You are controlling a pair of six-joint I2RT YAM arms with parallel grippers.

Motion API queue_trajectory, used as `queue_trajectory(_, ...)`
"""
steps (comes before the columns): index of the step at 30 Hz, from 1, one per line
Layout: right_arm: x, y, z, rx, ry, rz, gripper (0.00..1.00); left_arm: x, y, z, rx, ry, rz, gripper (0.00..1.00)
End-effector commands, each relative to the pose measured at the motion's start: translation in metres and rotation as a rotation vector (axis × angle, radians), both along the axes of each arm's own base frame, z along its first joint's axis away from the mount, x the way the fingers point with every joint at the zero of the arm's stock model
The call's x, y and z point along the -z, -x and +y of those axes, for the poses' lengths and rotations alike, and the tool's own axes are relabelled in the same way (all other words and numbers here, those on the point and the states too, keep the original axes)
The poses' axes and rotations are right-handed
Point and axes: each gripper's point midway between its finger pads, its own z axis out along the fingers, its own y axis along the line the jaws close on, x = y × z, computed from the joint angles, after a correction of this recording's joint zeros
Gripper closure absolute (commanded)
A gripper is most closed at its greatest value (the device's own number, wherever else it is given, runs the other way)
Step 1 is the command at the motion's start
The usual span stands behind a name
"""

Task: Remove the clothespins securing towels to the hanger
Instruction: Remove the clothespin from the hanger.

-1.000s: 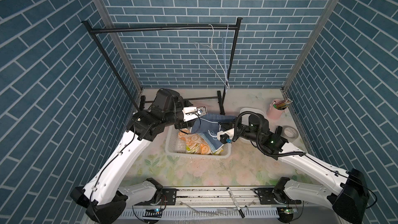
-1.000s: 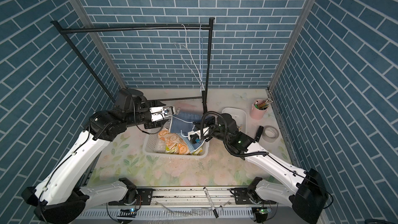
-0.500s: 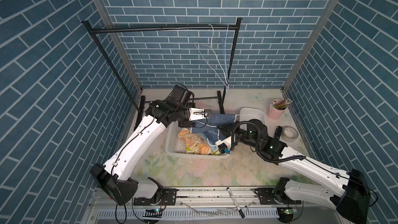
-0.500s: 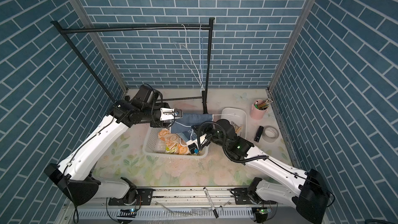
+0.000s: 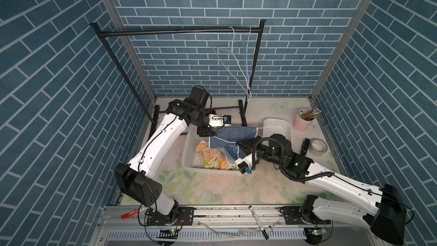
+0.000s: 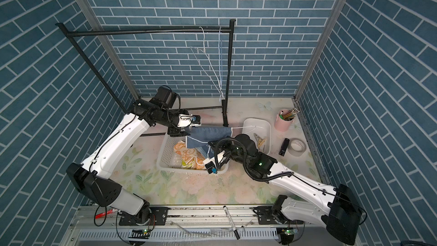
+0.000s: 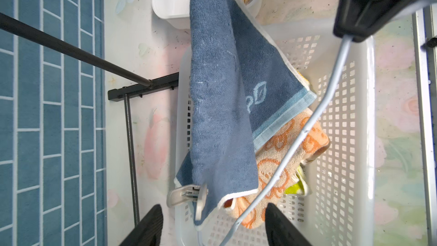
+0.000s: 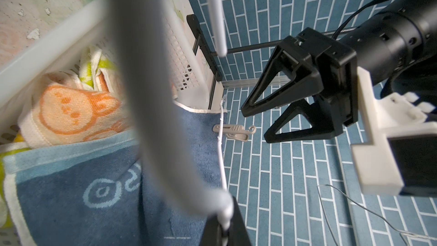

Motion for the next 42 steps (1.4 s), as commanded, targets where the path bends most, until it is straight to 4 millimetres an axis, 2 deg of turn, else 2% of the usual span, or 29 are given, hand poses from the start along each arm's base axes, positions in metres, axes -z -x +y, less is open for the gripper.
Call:
queue_trajectory(1,-0.016,0.003,0.003,-0.02,-0.028,-0.08,1.0,0.007,0.0,0.003,0.005,-0.032,0.034,0.3)
queue_trajectory(9,-0.016,0.004,0.005,-0.021,-0.029,-0.082,1.0,0.026,-0.012,0.01,-0.019,-0.103,0.029,0.36)
queue_trajectory(15,-0.015,0.004,0.006,-0.021,-0.029,-0.08,1.0,0.028,-0.017,0.014,-0.033,-0.124,0.009,0.5)
queue_trajectory(20,-0.015,0.004,0.007,-0.023,-0.027,-0.082,1.0,0.03,-0.022,0.016,-0.045,-0.136,-0.018,0.46)
queue_trajectory(27,-0.013,0.005,0.009,-0.027,-0.024,-0.078,1.0,0.012,-0.016,0.011,-0.03,-0.077,-0.046,0.43)
queue_trajectory(33,-0.009,0.004,0.011,-0.028,-0.011,-0.081,1.0,0.008,-0.017,0.016,-0.041,-0.075,-0.061,0.41)
queue_trajectory(37,-0.009,0.005,0.012,-0.03,-0.011,-0.083,1.0,0.01,-0.018,0.016,-0.043,-0.073,-0.05,0.38)
queue_trajectory(42,-0.01,0.005,0.012,-0.028,-0.009,-0.088,1.0,0.022,-0.017,0.012,-0.029,-0.079,0.013,0.37)
